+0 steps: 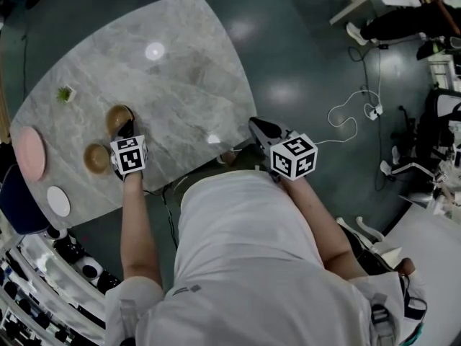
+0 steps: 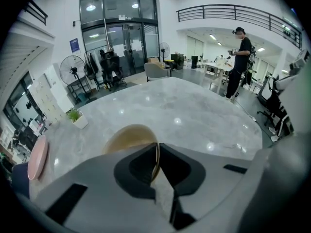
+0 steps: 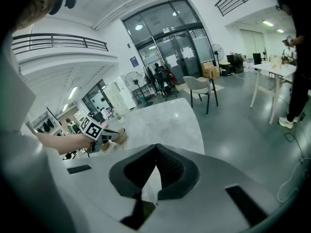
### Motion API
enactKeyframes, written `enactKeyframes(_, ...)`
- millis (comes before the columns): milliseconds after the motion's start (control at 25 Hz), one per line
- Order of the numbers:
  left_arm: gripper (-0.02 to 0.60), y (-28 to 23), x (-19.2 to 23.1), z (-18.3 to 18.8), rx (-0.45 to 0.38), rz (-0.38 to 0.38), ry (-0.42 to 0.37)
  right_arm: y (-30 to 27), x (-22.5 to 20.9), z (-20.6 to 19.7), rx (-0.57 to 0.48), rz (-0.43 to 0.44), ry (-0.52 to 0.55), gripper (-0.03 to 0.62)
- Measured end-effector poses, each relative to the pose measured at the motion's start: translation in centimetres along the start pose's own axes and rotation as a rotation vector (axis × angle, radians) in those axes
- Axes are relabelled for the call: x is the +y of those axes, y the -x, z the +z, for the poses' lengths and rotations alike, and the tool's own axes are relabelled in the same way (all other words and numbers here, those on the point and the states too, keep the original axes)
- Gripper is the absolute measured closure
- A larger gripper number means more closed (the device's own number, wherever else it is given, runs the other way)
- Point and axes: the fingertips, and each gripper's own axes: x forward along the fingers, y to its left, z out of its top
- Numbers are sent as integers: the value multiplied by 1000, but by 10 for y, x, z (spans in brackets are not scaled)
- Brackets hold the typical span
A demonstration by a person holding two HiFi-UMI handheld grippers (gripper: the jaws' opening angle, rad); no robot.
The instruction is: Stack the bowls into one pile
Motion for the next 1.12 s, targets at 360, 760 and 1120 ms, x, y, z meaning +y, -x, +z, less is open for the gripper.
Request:
enactKeyframes(360,549,-10,-7,-3,-10,-25,34,1,-3,0,14,0,16,585)
enactKeyframes(760,517,18,-9,-2,-56,-15,59,-10,14,8,31,65,55,585)
enactKeyframes(1120,514,57,24,-34,-48,68,134,-45,55,15,72,175,117,585)
